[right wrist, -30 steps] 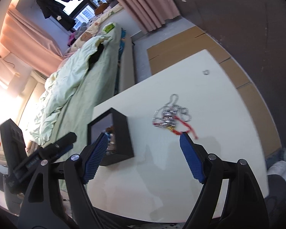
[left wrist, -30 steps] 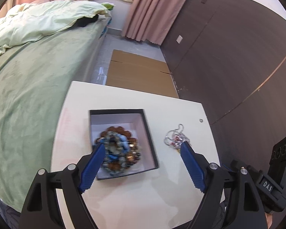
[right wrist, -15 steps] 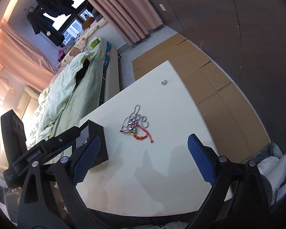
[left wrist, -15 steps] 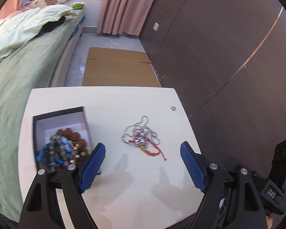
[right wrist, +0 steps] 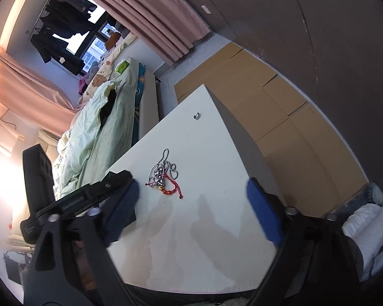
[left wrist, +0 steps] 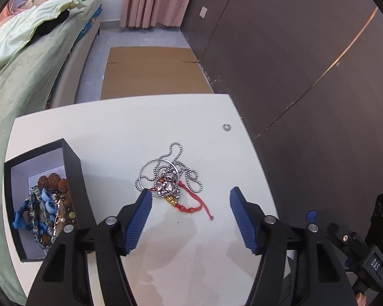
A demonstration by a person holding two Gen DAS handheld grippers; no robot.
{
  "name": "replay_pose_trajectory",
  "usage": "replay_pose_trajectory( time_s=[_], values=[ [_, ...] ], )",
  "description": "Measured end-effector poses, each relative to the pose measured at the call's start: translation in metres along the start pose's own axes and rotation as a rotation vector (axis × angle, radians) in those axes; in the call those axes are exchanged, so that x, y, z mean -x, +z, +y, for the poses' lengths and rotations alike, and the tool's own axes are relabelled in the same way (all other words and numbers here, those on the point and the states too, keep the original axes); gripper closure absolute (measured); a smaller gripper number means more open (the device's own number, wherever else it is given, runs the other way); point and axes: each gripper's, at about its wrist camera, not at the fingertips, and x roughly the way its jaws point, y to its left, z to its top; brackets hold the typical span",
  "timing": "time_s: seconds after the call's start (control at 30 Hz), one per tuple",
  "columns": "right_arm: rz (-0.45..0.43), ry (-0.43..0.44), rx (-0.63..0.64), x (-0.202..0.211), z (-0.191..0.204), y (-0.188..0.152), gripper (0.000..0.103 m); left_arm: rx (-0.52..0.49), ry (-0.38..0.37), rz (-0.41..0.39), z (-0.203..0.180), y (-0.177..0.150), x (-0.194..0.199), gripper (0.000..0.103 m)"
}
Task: Organize jewelry
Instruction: 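Lower the left gripper onto the silver ring pendant chain and close it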
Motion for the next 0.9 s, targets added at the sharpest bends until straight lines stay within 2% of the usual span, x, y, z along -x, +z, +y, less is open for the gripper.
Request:
replay_pose_trajectory(
  time_s=[0.1, 0.3, 0.6, 0.67, 0.73, 0.77, 0.9],
  values=[
    [0.012, 0.003, -0.013, -0.007, -0.004, 0.002, 0.027, 0.013, 0.035, 0.041, 0.006, 0.001, -0.016, 0.057],
    [0.034, -0.005, -0.027, -0.019, -0.010, 0.005, 0.028, -0.018, 0.087, 0.081, 0.008, -0.001, -0.039, 0.071],
    [0.044, -0.017, -0.048, -0.023, -0.020, 0.009, 0.028, -0.113, 0.168, 0.107, -0.005, 0.002, -0.064, 0.072],
    [0.048, -0.023, -0.052, -0.024, -0.022, 0.009, 0.028, -0.134, 0.203, 0.122, -0.006, 0.001, -0.071, 0.074],
    [0.053, -0.026, -0.058, -0.025, -0.024, 0.009, 0.028, -0.145, 0.216, 0.116, -0.006, 0.000, -0.071, 0.082],
    [0.054, -0.028, -0.060, -0.025, -0.025, 0.009, 0.028, -0.140, 0.214, 0.118, -0.005, 0.000, -0.070, 0.083],
    [0.059, -0.028, -0.069, -0.026, -0.026, 0.009, 0.028, -0.069, 0.128, 0.121, 0.006, 0.005, -0.062, 0.087]
  ],
)
